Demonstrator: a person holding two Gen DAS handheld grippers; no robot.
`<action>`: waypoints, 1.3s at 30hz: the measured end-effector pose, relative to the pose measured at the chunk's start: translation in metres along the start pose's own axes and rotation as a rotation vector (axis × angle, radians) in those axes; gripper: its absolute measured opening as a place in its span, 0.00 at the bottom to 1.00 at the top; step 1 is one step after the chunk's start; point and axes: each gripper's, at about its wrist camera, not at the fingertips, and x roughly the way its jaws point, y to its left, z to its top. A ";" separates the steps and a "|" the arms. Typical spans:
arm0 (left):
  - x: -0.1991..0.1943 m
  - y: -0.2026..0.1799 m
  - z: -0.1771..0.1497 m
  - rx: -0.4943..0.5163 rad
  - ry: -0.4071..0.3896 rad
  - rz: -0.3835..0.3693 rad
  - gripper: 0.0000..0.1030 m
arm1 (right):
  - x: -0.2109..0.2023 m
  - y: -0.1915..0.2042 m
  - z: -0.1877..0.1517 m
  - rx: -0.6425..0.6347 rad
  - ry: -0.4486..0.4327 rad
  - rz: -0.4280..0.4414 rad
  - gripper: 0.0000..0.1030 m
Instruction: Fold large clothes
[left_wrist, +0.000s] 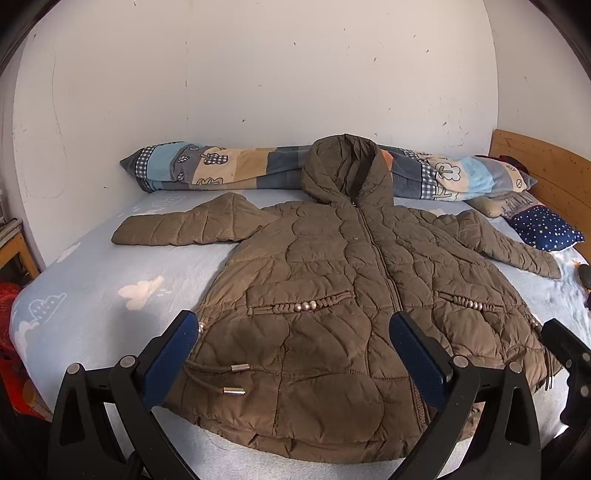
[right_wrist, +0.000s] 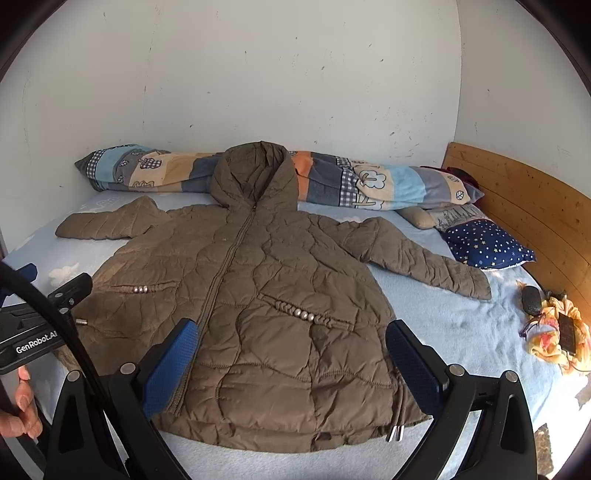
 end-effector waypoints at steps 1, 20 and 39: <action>-0.002 -0.001 -0.002 0.003 -0.001 0.005 1.00 | -0.002 0.005 -0.002 -0.004 0.003 0.013 1.00; -0.010 0.003 -0.011 0.016 0.023 0.012 1.00 | -0.004 0.026 -0.013 -0.062 0.025 0.046 1.00; 0.007 -0.002 0.004 0.013 0.042 -0.025 1.00 | 0.008 -0.002 -0.006 0.022 0.060 0.044 1.00</action>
